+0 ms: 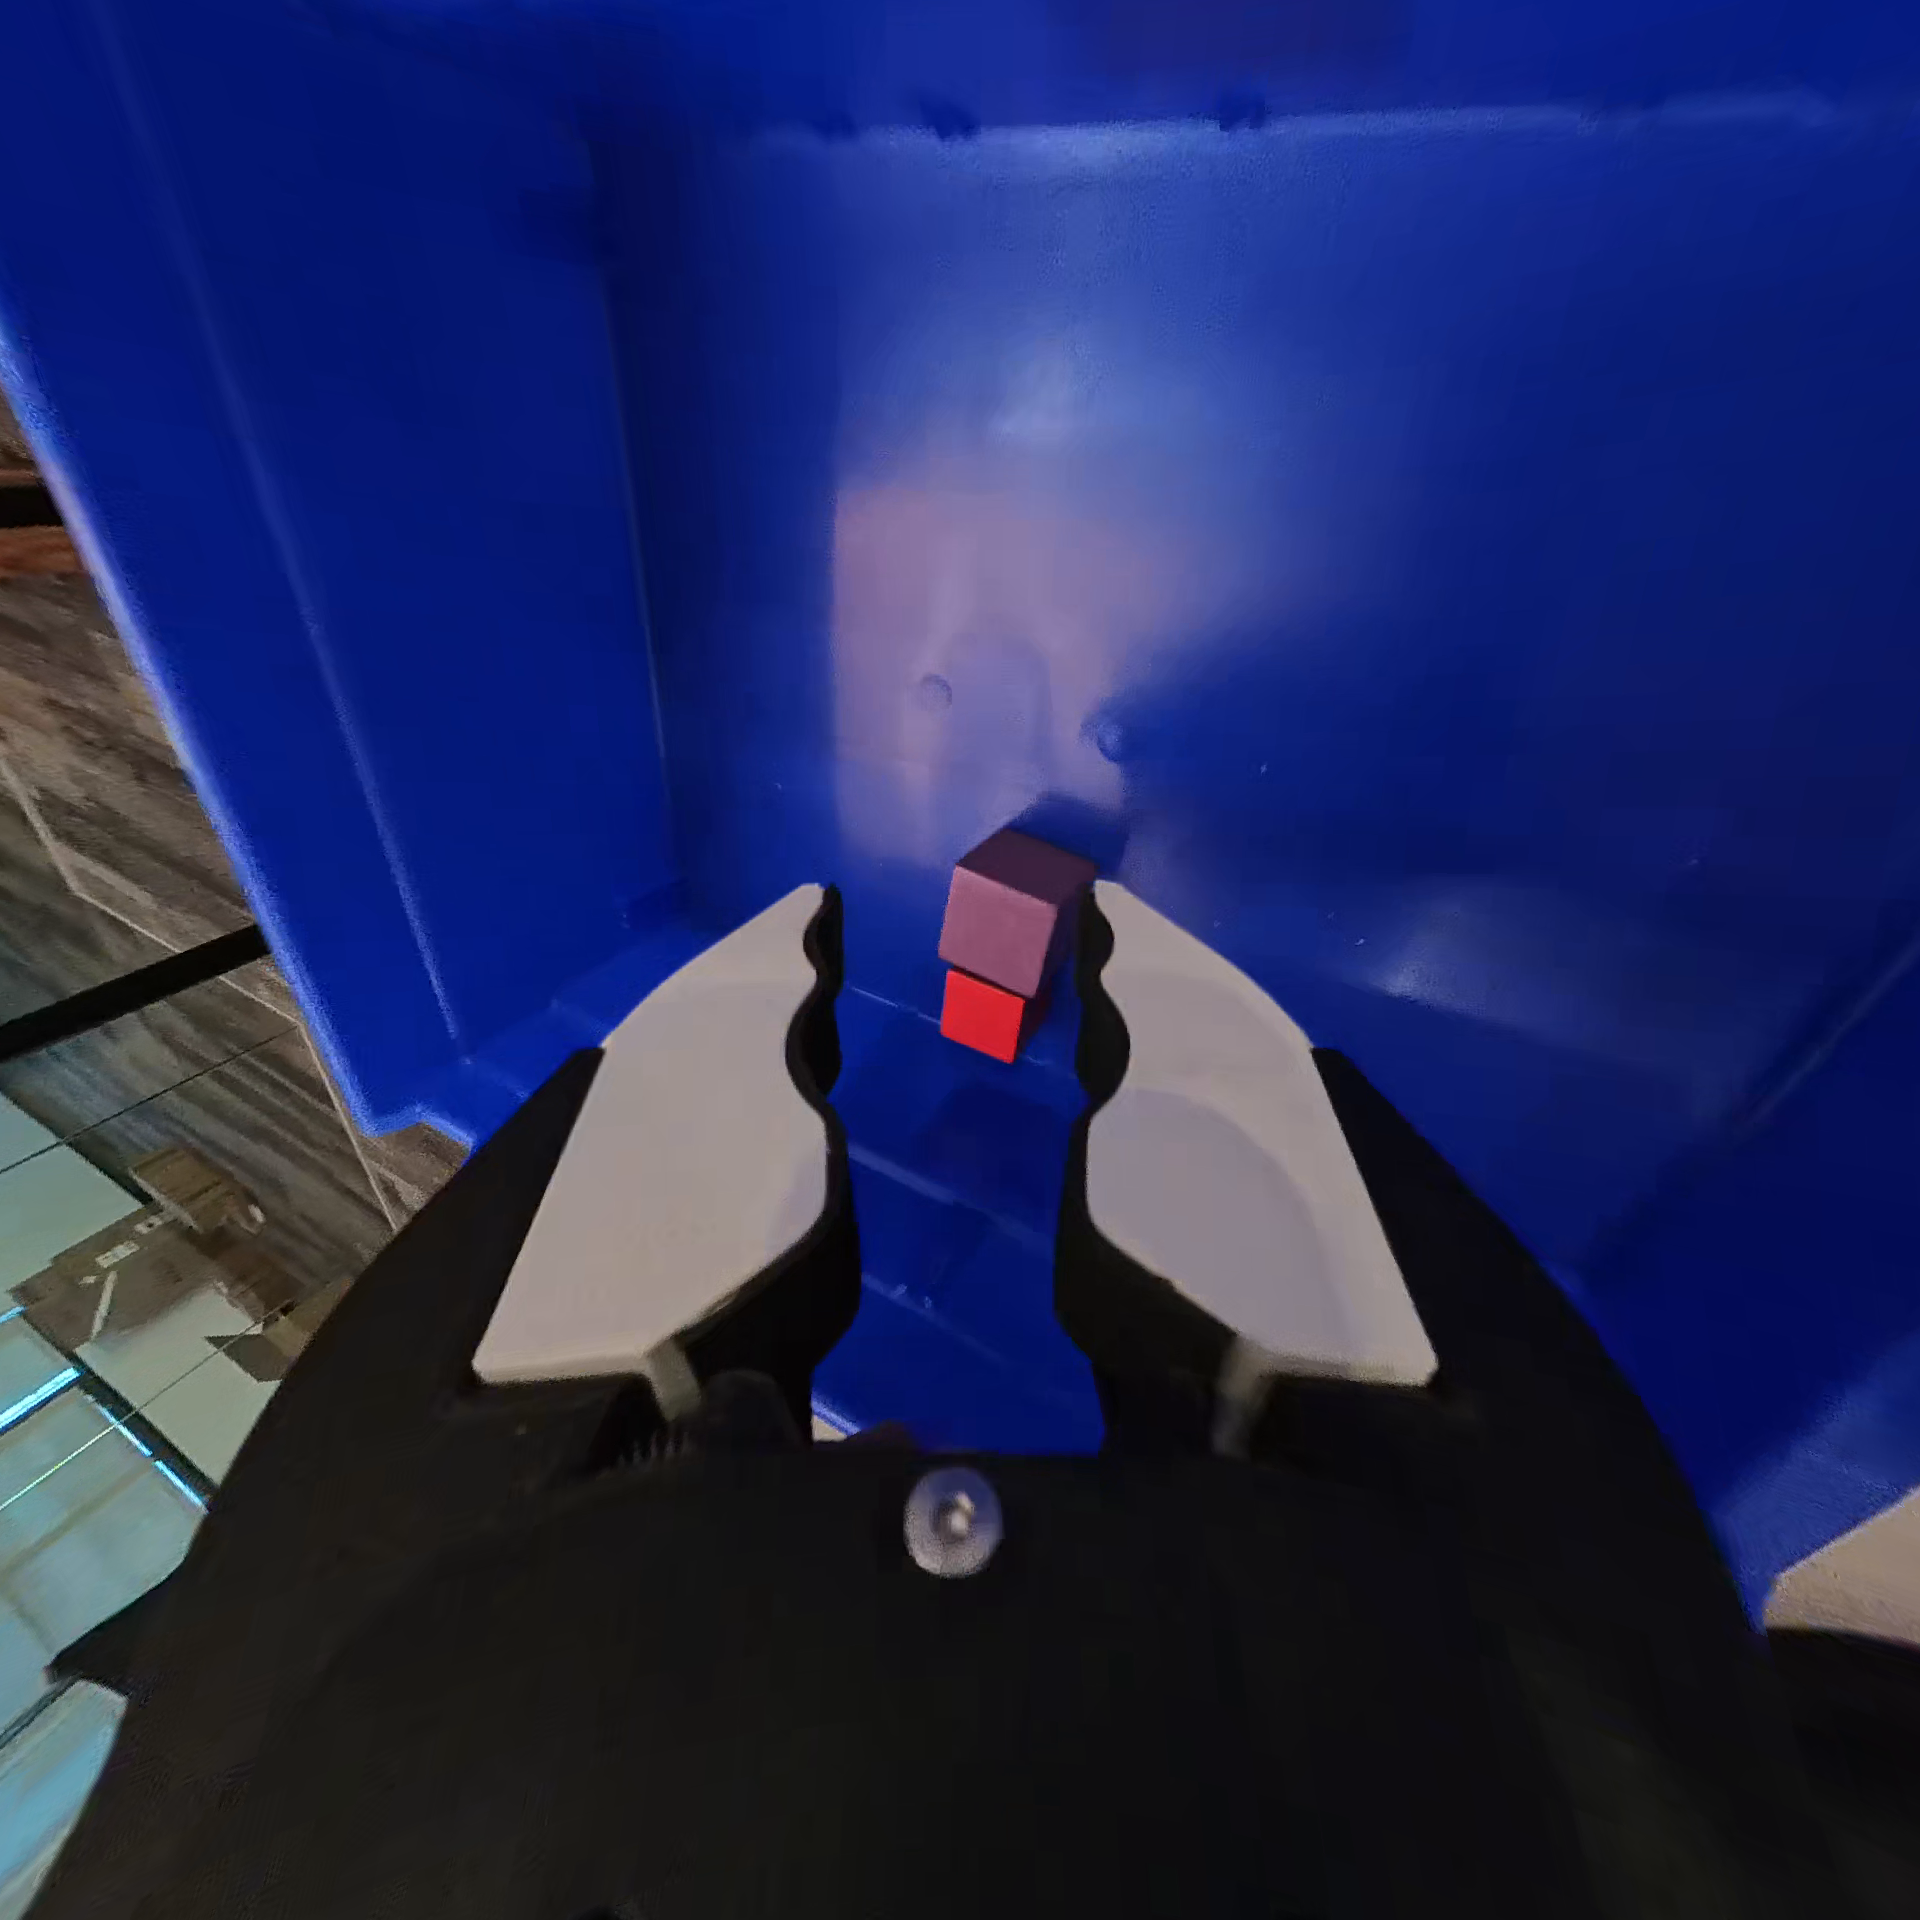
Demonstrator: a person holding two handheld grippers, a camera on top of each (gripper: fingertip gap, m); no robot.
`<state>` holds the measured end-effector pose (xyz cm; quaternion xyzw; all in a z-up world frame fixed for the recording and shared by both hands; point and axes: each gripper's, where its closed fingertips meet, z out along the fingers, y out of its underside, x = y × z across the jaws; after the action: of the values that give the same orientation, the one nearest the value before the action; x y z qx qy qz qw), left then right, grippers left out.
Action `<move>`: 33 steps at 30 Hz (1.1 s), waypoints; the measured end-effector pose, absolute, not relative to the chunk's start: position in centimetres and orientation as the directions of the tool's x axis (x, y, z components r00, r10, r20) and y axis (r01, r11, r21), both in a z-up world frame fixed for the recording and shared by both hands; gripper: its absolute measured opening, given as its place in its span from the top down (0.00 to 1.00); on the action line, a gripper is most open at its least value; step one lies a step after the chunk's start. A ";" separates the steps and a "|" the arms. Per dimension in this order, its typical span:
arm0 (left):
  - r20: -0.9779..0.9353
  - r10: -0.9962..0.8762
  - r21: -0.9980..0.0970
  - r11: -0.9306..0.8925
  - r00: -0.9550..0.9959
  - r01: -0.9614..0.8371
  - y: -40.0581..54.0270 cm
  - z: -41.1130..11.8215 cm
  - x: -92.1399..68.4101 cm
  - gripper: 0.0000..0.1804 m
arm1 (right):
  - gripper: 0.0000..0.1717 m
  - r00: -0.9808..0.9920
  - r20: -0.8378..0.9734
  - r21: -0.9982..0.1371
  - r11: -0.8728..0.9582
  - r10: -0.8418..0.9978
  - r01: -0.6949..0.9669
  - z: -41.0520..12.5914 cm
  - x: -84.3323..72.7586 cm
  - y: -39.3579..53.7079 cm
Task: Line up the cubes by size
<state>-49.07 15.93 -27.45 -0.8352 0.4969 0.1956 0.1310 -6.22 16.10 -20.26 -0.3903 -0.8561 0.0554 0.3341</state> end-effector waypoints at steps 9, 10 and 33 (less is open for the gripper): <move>-0.322 -0.863 0.135 -0.449 0.390 -0.883 15.8 -30.4 -50.8 0.77 | 0.75 -0.491 0.523 -0.353 0.701 0.697 0.619 -20.5 -6.6 15.4; -0.314 -0.864 0.135 -0.451 0.394 -0.882 15.7 -30.5 -50.8 0.78 | 0.75 -0.492 0.523 -0.354 0.703 0.696 0.617 -20.5 -6.6 15.4; -0.667 -0.565 -0.526 -0.104 0.485 -0.844 14.0 -13.2 -33.4 0.85 | 0.73 -0.266 0.691 -0.583 0.736 0.672 0.343 -13.4 -11.0 13.3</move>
<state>-33.40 13.97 -13.25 -0.7273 0.4843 0.1509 0.4623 -11.03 13.27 -13.43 -0.3256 -0.7793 0.1608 0.5107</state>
